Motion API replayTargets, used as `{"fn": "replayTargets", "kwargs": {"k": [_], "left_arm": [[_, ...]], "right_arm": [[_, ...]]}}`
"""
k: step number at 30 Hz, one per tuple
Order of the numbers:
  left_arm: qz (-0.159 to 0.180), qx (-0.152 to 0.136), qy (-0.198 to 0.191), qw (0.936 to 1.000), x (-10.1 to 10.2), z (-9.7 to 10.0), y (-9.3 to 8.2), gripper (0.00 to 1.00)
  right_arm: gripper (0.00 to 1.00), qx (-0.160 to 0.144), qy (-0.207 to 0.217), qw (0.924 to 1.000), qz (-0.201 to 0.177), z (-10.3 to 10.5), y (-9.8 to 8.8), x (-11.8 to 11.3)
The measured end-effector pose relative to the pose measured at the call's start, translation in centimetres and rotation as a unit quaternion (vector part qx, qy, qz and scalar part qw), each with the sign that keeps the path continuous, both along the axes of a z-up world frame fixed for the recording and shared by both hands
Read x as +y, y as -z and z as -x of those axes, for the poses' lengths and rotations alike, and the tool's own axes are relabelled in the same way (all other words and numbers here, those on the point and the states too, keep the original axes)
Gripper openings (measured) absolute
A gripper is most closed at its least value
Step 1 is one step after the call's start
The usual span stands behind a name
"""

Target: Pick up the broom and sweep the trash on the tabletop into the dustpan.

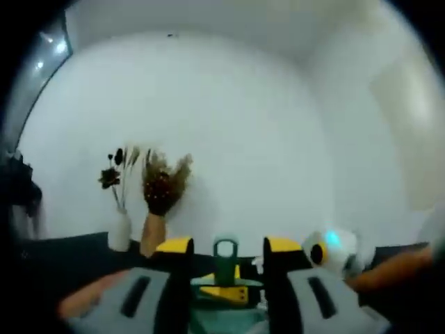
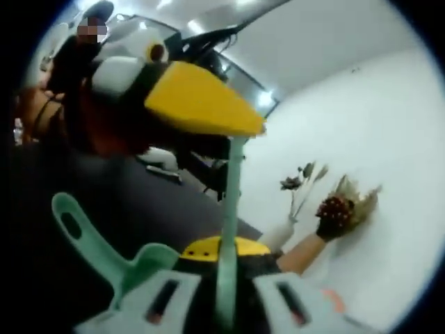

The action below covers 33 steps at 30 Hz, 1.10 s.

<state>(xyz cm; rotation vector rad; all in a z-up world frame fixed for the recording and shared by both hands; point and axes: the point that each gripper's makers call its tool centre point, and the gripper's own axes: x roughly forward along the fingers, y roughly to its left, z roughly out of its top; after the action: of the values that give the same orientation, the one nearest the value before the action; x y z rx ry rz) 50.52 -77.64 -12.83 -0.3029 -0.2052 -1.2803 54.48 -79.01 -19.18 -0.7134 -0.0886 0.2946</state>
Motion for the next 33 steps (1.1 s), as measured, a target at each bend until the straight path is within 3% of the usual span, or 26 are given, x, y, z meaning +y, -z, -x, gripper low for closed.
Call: {"fn": "replayTargets", "kwargs": {"k": [2, 8, 12, 14, 18, 21, 25, 33], "left_arm": [[-0.003, -0.019, 0.000, 0.9998, -0.3, 0.2, 0.0, 0.39], [0.010, -0.016, -0.005, 0.9998, -0.2, -0.1, -0.8, 0.35], [-0.004, -0.027, -0.014, 0.9995, -0.9, -0.1, -0.7, 0.31], [0.001, -0.032, -0.030, 0.9991, -0.9, 0.3, -0.8, 0.25], [0.007, -0.022, -0.033, 0.9992, -0.6, 0.0, -0.7, 0.20], [0.000, -0.031, -0.046, 0.9985, -0.5, -0.4, -0.4, 0.17], [0.005, -0.016, -0.043, 0.9989, -0.6, -0.5, -0.3, 0.16], [0.005, -0.031, -0.068, 0.9972, -1.0, -0.4, -0.5, 0.16]], "right_arm": [[0.05, -0.004, 0.002, 1.0000, 0.006, -0.1, -0.1, -0.1], [0.05, -0.010, 0.007, 0.9999, 0.012, -0.2, 0.1, -0.5], [0.05, -0.013, 0.009, 0.9998, 0.012, -0.2, -0.1, -0.7], [0.05, -0.014, 0.006, 0.9998, 0.008, -0.1, -0.2, -0.7], [0.05, -0.014, 0.003, 0.9998, 0.012, -0.2, -0.2, -0.7], [0.05, -0.011, 0.002, 0.9998, 0.015, -0.4, 0.0, -0.8], [0.05, -0.014, 0.003, 0.9997, 0.022, -0.4, 0.1, -1.1], [0.12, 0.016, -0.013, 0.9997, -0.011, 0.1, -0.2, -1.5]]}}
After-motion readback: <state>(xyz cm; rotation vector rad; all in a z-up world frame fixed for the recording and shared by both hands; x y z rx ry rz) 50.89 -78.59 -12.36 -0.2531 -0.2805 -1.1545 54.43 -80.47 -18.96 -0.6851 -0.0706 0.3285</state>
